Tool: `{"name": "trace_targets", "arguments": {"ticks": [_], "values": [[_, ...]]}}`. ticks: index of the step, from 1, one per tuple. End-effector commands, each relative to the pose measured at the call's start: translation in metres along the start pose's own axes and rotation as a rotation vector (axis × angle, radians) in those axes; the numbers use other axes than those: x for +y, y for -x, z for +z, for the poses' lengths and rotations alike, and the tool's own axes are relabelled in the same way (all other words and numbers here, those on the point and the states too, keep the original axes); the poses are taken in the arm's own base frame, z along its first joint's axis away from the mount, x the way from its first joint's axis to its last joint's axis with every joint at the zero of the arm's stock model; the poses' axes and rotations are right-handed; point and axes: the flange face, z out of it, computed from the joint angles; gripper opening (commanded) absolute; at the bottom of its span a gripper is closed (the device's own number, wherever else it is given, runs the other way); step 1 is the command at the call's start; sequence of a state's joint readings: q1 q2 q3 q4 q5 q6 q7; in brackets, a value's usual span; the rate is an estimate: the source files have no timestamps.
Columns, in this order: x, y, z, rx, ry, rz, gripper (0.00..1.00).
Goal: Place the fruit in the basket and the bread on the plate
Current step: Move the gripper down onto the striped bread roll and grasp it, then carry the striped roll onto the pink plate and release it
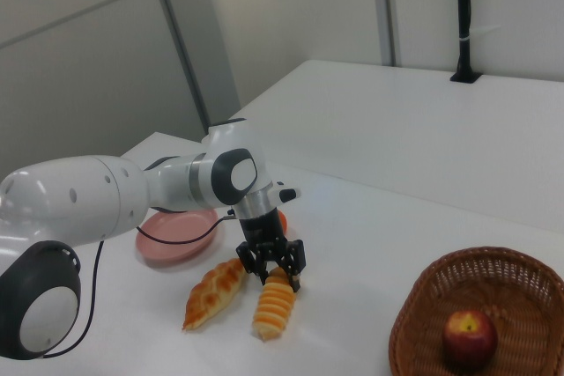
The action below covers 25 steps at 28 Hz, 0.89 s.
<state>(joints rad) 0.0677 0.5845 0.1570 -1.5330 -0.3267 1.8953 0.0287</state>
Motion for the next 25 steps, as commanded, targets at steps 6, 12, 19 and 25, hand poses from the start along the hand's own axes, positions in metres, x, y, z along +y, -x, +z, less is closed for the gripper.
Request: {"name": "trace_targets", "arguments": {"ticks": [6,12,19,25], "values": [[-0.004,0.001,-0.061,0.098,-0.004,0.059,0.00],[-0.066,0.002,-0.123,0.209,-0.023,-0.001,0.00],[-0.151,-0.003,-0.167,0.400,-0.071,-0.107,0.00],[-0.244,-0.004,-0.172,0.526,-0.120,-0.158,0.00]]}}
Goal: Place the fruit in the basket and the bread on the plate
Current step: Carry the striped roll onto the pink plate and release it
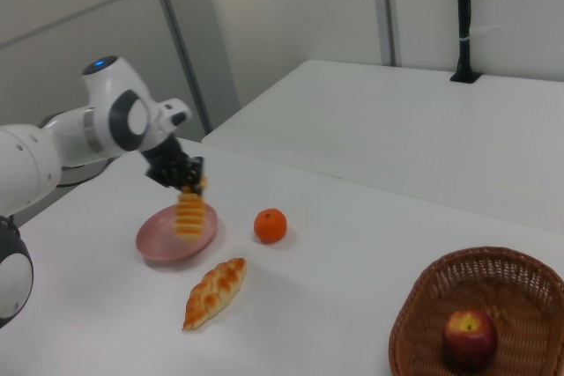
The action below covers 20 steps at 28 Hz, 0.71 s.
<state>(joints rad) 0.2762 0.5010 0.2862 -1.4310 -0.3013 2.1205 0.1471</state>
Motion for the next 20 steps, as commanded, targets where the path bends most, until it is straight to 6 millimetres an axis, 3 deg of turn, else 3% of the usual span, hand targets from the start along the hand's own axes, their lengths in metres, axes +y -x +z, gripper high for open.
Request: {"name": "trace_targets", "arguments": {"ticks": [1,3,5,7,8,9,16,20], "values": [[-0.058,-0.004,0.015,0.068,-0.039,-0.013,0.00],[-0.089,0.000,0.019,0.064,-0.045,-0.056,0.02],[-0.104,0.006,0.026,0.047,-0.049,-0.079,0.20],[-0.110,0.009,0.029,0.039,-0.052,-0.078,0.52],[-0.110,0.010,0.030,0.036,-0.050,-0.053,0.89],[-0.110,0.010,0.030,0.036,-0.049,-0.047,1.00],[-0.096,0.007,0.030,0.039,-0.042,-0.018,1.00],[-0.075,0.004,0.032,0.040,-0.024,0.016,1.00]]}}
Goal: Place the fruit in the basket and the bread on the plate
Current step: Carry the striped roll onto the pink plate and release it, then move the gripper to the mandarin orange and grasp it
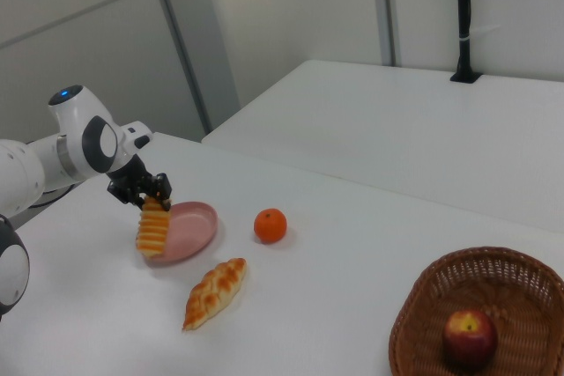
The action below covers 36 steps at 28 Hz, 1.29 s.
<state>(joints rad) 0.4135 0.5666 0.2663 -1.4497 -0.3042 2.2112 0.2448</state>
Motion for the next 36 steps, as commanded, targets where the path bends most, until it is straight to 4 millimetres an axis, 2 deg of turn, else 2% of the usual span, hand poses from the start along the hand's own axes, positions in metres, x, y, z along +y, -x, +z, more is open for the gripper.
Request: {"name": "trace_targets", "arguments": {"ticks": [1,8,10,11,13,15,16,20,21,26,33,36], "values": [[0.021,-0.001,-0.007,0.025,0.022,0.048,1.00],[0.040,-0.003,-0.014,0.037,0.034,0.102,1.00],[0.055,-0.007,-0.025,0.055,0.039,0.130,1.00],[0.076,-0.010,-0.034,0.070,0.042,0.162,1.00],[0.101,-0.009,-0.033,0.069,0.051,0.197,1.00],[0.121,-0.007,-0.026,0.061,0.064,0.209,1.00],[0.139,-0.006,-0.016,0.063,0.070,0.223,1.00],[0.169,-0.009,-0.003,0.138,0.074,0.235,1.00],[0.181,-0.007,0.006,0.154,0.085,0.234,1.00],[0.216,0.001,0.019,0.144,0.133,0.254,1.00],[0.219,0.009,0.054,0.093,0.135,0.217,1.00],[0.228,0.021,0.068,0.059,0.161,0.206,1.00]]}}
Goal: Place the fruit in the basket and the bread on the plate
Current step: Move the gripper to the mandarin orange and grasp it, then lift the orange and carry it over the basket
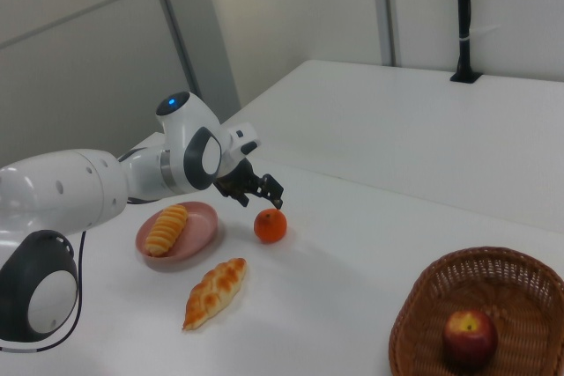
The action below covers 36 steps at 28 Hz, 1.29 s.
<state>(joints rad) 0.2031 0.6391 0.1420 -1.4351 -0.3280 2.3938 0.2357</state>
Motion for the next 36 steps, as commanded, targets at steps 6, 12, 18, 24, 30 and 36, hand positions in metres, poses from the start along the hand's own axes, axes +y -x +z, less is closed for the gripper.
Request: {"name": "trace_targets", "arguments": {"ticks": [6,12,18,24,30,36], "values": [[0.008,0.024,0.029,-0.046,0.063,-0.080,1.00],[0.011,0.030,0.042,-0.056,0.109,-0.132,0.99],[0.011,0.028,0.039,-0.051,0.114,-0.122,0.05],[0.017,0.022,0.030,-0.029,0.118,-0.043,0.00],[0.089,0.008,-0.009,0.012,0.086,0.169,0.00],[0.221,0.016,-0.049,0.051,0.103,0.394,0.00]]}}
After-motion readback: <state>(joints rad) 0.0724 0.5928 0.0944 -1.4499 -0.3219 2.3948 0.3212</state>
